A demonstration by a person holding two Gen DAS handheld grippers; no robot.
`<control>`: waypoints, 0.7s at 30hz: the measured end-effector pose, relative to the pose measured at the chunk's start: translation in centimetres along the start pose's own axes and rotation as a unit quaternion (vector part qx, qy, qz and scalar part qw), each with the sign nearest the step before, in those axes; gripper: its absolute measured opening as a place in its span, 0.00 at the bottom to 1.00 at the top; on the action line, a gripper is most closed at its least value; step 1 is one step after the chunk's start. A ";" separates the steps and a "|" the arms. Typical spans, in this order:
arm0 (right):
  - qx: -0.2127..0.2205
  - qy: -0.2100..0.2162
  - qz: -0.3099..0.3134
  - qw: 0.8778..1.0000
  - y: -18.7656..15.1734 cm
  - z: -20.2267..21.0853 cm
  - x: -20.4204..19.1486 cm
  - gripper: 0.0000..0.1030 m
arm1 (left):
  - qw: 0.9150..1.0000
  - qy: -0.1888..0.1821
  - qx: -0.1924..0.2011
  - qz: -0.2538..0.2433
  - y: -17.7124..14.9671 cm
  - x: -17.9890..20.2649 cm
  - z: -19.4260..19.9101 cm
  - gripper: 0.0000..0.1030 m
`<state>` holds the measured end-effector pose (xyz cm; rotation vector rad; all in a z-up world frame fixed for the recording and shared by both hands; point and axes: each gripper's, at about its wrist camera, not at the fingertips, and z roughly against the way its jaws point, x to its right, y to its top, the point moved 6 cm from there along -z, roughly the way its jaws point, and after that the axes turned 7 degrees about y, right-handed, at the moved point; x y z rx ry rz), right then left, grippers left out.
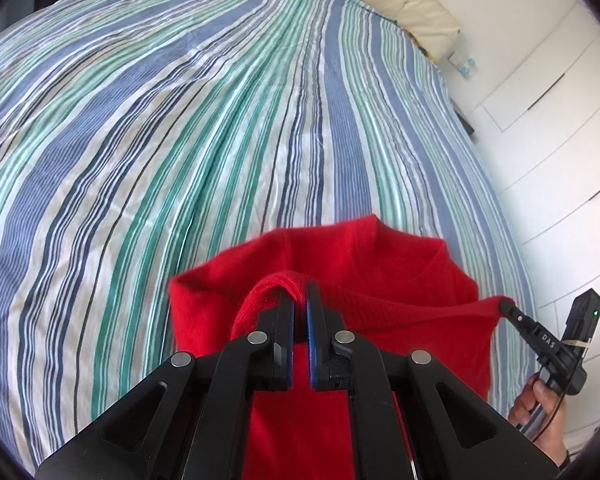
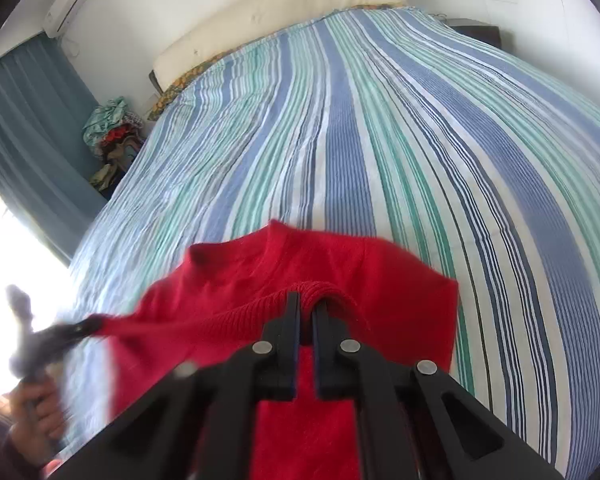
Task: Fold small clothes
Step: 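Lift the hem with both grippers and fold it over toward the collar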
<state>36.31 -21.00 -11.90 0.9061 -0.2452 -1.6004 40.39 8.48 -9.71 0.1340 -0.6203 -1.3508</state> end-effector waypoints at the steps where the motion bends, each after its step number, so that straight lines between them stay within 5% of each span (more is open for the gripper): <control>1: 0.000 -0.009 -0.006 1.000 0.6 -1.0 0.7 0.05 | 1.000 0.005 -0.003 -0.006 0.6 0.3 -0.9 0.03; 4: 0.003 -0.013 -0.038 0.999 1.6 -3.3 3.0 0.05 | 0.999 0.027 -0.017 -0.016 1.4 0.6 -3.4 0.13; 6: 0.008 0.004 -0.061 0.998 1.7 -4.4 4.2 0.05 | 0.998 0.065 -0.019 -0.003 2.1 -0.5 -4.6 0.38; 7: 0.006 0.016 -0.075 0.997 1.8 -5.1 4.9 0.08 | 0.997 0.076 -0.016 0.009 2.8 -1.1 -5.1 0.61; 8: 0.006 0.021 -0.086 0.996 1.8 -5.6 5.3 0.16 | 0.997 0.078 -0.008 0.024 3.1 -1.8 -4.7 0.70; 9: 0.010 0.021 -0.094 0.995 1.9 -5.7 5.6 0.22 | 0.997 0.073 0.002 0.040 3.4 -2.4 -4.1 0.70; 11: 0.027 0.019 -0.095 0.995 2.3 -4.8 5.7 0.52 | 0.996 0.061 0.012 0.057 3.6 -3.4 -2.9 0.71; 12: 0.035 0.017 -0.091 0.995 2.7 -4.2 5.6 0.56 | 0.996 0.064 0.018 0.054 3.3 -3.6 -2.1 0.71; 17: 0.022 0.025 0.005 0.999 2.1 -1.3 1.7 0.57 | 0.995 0.080 0.044 -0.027 -1.6 -2.2 2.3 0.84; 21: -0.052 0.062 0.136 0.987 -3.9 -0.7 -3.6 0.58 | 0.987 0.122 0.035 -0.103 -8.3 -1.3 4.3 0.86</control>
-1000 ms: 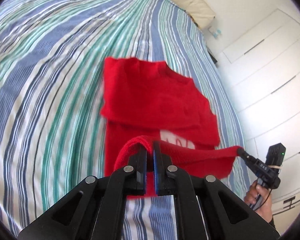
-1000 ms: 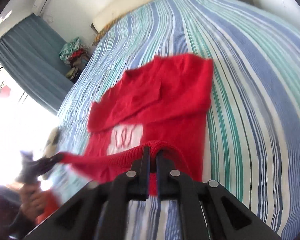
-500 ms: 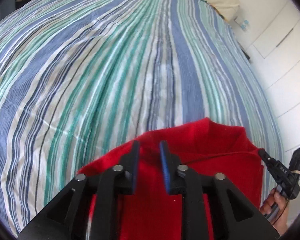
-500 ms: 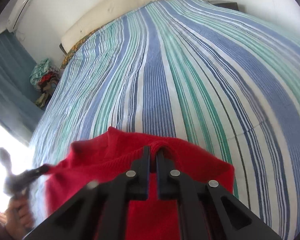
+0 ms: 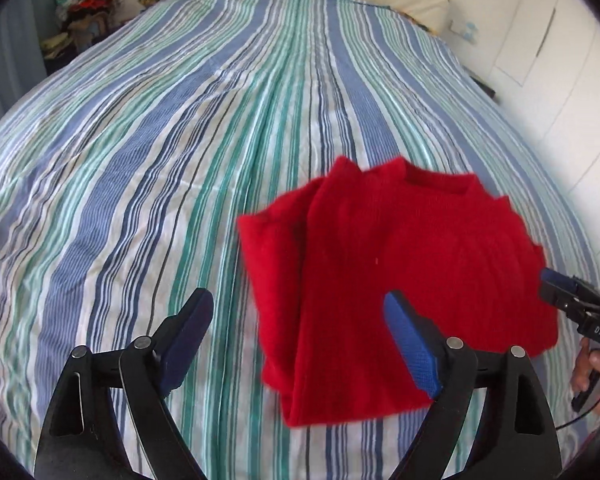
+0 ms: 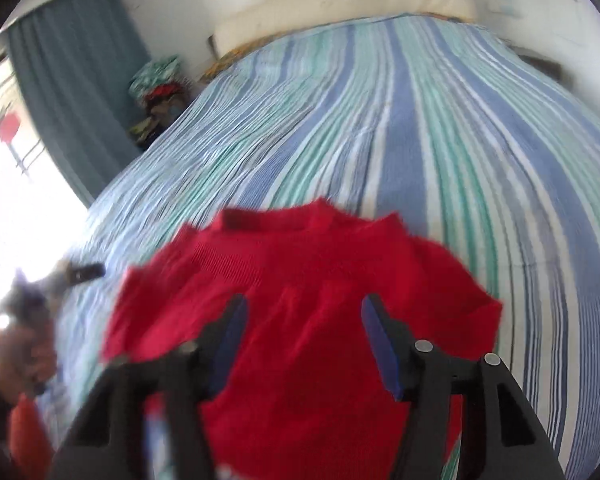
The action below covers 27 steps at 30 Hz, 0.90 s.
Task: Fold small clothes
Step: 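Lift the hem with both grippers and fold it over toward the collar, then open both grippers and release the folded sweater, then grasp one side of the folded sweater with the right gripper and fold it across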
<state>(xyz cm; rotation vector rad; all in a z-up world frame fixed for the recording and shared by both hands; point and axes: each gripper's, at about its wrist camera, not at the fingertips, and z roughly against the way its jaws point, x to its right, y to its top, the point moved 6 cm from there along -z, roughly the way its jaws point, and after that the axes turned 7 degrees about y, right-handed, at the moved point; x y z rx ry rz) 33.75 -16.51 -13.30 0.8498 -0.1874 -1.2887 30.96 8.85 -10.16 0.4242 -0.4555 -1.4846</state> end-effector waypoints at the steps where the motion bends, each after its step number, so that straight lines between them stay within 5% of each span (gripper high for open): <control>1: -0.029 0.006 0.019 0.999 -2.1 -0.5 -0.9 0.58 | 1.000 0.012 -0.006 -0.017 -1.2 0.4 0.5 0.86; 4: -0.089 -0.033 0.037 0.995 -7.9 -1.0 -1.2 0.58 | 0.998 0.033 -0.008 -0.047 -4.1 1.0 2.6 0.86; 7: -0.071 -0.052 0.016 0.996 -10.2 1.0 -0.9 0.58 | 0.997 0.043 0.003 -0.064 -5.3 1.6 4.6 0.86; 15: -0.030 -0.070 -0.003 0.997 -10.6 5.8 -2.2 0.58 | 0.994 0.059 0.039 -0.080 -5.6 2.3 7.6 0.86; 24: -0.032 -0.065 0.007 0.997 -11.6 5.3 -3.9 0.59 | 0.993 0.079 0.049 -0.067 -6.9 2.0 7.2 0.92; 27: -0.023 -0.056 -0.010 0.998 -11.3 5.3 -3.1 0.70 | 0.995 0.081 0.031 -0.057 -9.4 1.2 4.9 0.93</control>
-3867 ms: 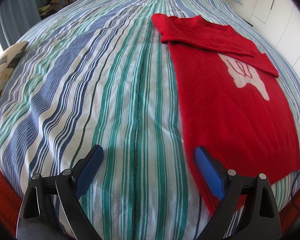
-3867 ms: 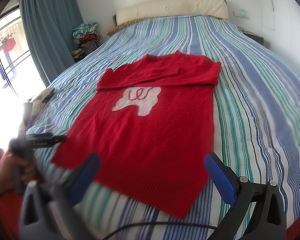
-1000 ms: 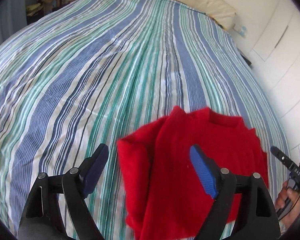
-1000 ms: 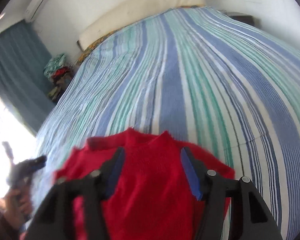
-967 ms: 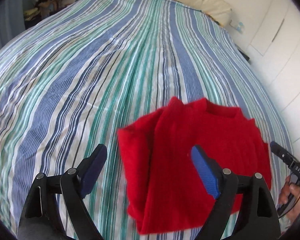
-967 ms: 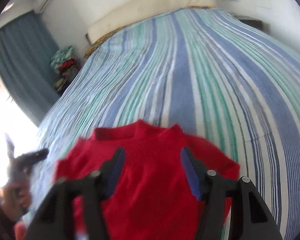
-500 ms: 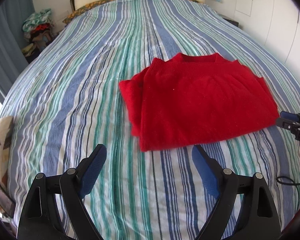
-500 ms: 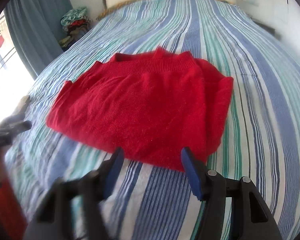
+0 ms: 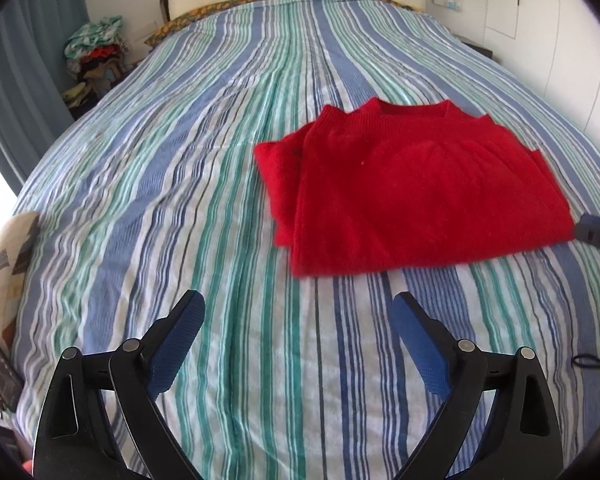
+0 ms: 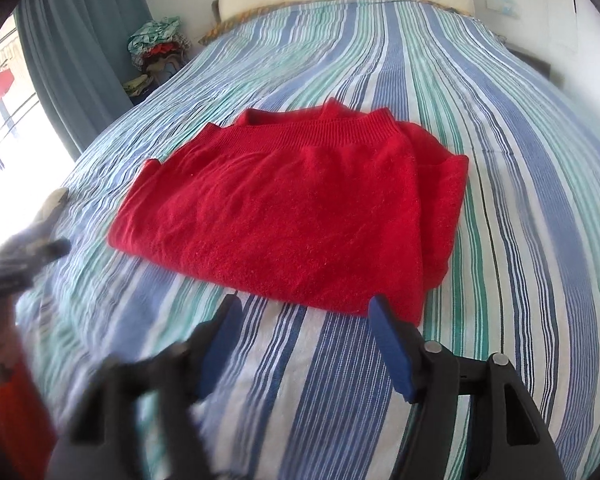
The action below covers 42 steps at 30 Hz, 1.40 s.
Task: Fold small clothes
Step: 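Grasp one side of the folded sweater with the right gripper and fold it across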
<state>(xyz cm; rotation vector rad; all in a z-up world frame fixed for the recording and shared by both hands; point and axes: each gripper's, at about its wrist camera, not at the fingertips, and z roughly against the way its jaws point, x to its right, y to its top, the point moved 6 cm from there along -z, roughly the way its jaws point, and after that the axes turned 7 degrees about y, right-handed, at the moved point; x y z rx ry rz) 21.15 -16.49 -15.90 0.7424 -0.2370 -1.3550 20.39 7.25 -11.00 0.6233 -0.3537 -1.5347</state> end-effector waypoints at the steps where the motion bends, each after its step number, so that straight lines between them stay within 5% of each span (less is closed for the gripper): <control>1: 0.007 0.003 -0.010 1.000 0.4 0.1 0.7 0.75 | 1.000 -0.003 -0.015 0.002 -1.3 0.0 -1.0 0.93; 4: 0.041 -0.003 -0.057 0.998 2.3 0.8 3.9 0.83 | 0.998 -0.003 -0.059 0.011 -5.7 -0.3 -3.9 0.93; 7: 0.054 0.002 -0.120 0.991 4.4 -0.1 7.6 0.85 | 0.999 -0.020 -0.021 0.033 -7.8 -0.9 -3.4 0.95; 11: 0.032 0.043 -0.188 0.981 6.0 -4.0 10.2 0.85 | 0.999 -0.026 -0.030 0.026 -7.4 -0.6 -3.7 0.97; 12: 0.015 0.065 -0.198 0.978 5.9 -5.4 10.0 0.79 | 0.999 -0.028 -0.030 0.029 -7.4 -0.7 -3.8 0.97; 14: -0.038 0.025 -0.189 0.981 5.4 -7.7 9.6 0.12 | 0.999 -0.032 -0.027 0.031 -7.4 -0.8 -3.8 0.97; 15: -0.040 0.004 -0.178 0.983 5.6 -7.7 9.1 0.11 | 0.999 -0.033 -0.026 0.031 -7.4 -0.8 -3.7 0.97; 18: -0.006 0.002 -0.167 0.986 7.9 -5.8 6.1 0.10 | 0.999 -0.035 -0.026 0.033 -7.4 -0.7 -3.8 0.98; 22: 0.010 0.034 -0.097 0.995 12.8 -4.6 -2.8 0.10 | 0.998 -0.036 -0.030 0.035 -7.3 -0.7 -4.0 0.98; 29: -0.034 0.023 0.028 0.999 14.6 -13.0 -18.5 0.12 | 0.998 -0.036 -0.027 0.033 -7.3 -0.7 -4.2 0.99; 31: -0.059 0.051 0.055 0.995 13.0 -16.0 -21.5 0.23 | 0.998 -0.036 -0.025 0.033 -7.4 -0.7 -4.2 0.99; 32: -0.092 0.092 0.049 0.990 11.9 -17.5 -22.6 0.43 | 0.998 -0.037 -0.025 0.033 -7.4 -0.7 -4.2 0.99; 34: -0.125 0.151 0.031 0.980 10.6 -18.5 -23.9 0.55 | 0.998 -0.038 -0.025 0.035 -7.5 -0.7 -4.1 0.99; 38: -0.057 0.230 0.007 0.971 11.9 -13.7 -23.0 0.56 | 0.998 -0.035 -0.028 0.034 -7.5 -0.7 -4.3 1.00; 41: -0.022 0.183 -0.017 0.983 12.9 -11.7 -19.8 0.56 | 0.999 -0.031 -0.028 0.031 -7.5 -0.5 -4.4 1.00; 42: -0.025 0.157 -0.020 0.987 12.8 -11.8 -18.6 0.49 | 0.999 -0.031 -0.027 0.031 -7.5 -0.5 -4.4 1.00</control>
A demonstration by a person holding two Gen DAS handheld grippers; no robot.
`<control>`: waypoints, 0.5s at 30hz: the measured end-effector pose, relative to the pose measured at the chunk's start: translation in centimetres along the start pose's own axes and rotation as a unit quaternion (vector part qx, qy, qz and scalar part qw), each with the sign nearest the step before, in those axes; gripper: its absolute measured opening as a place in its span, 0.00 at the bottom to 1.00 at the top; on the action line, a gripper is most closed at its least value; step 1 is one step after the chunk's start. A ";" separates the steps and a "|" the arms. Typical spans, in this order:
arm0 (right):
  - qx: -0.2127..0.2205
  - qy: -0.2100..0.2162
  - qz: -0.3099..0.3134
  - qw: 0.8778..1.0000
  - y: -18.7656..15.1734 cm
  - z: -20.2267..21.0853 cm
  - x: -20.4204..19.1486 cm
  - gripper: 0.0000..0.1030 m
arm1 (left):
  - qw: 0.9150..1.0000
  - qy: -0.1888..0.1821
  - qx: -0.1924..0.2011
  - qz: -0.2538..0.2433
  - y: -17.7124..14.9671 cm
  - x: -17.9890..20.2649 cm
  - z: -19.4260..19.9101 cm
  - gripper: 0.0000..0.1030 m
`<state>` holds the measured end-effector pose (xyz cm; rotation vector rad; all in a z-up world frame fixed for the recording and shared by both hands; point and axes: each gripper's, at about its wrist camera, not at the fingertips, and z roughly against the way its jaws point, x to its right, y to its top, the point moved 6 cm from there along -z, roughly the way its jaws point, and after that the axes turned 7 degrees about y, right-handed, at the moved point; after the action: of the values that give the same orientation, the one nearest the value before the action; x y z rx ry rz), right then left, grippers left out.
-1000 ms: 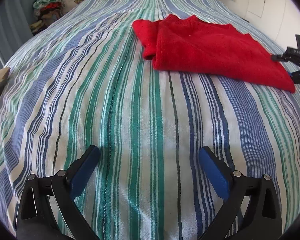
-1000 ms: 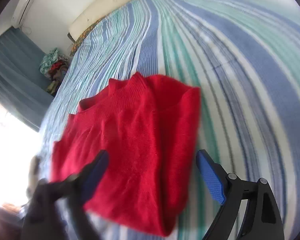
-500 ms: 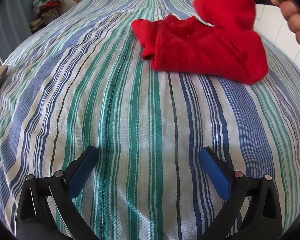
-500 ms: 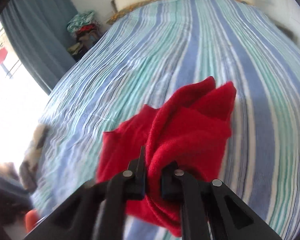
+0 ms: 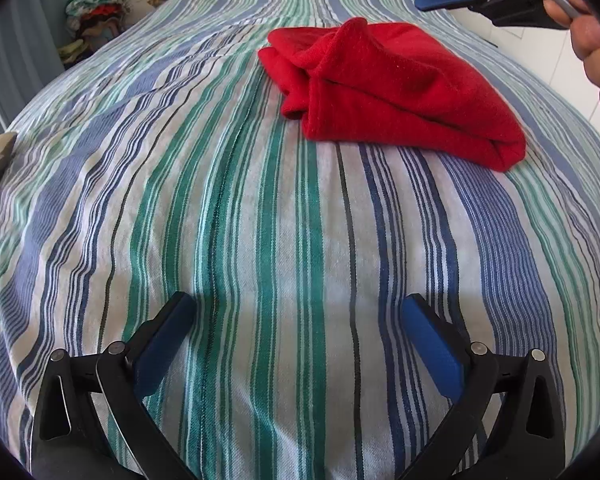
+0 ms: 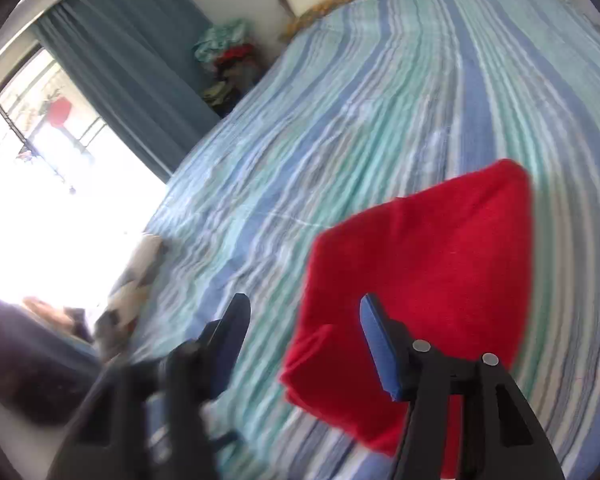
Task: Fold small clothes
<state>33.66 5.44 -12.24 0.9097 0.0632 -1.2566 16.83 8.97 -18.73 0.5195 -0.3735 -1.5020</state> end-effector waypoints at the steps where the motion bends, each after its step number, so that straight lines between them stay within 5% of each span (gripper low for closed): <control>1: -0.006 -0.014 -0.006 1.000 -0.4 -0.2 1.0 0.31 | 1.000 0.000 0.001 0.000 0.0 0.0 0.0 1.00; 2: -0.015 -0.016 -0.014 1.000 -1.0 -0.8 1.6 0.16 | 1.000 0.000 0.002 0.000 0.0 0.0 0.1 1.00; 5: -0.061 0.008 -0.015 0.998 -4.2 -4.2 1.4 0.15 | 1.000 -0.002 0.006 0.001 -0.1 0.0 0.2 1.00; 9: -0.167 0.020 0.070 0.983 -9.9 -9.9 -2.2 0.15 | 1.000 -0.009 0.008 0.002 -0.3 -0.1 0.5 1.00; 12: -0.143 0.031 0.092 0.985 -9.8 -7.4 -3.3 0.15 | 1.000 -0.008 0.008 0.002 -0.3 0.0 0.4 1.00; 15: -0.075 0.035 0.103 0.991 -8.3 -1.5 -2.8 0.17 | 1.000 -0.005 0.008 0.001 -0.2 0.0 0.3 1.00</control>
<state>26.39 8.41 -16.34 0.8078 0.1152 -1.0135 16.49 8.89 -18.57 0.5241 -0.3943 -1.5024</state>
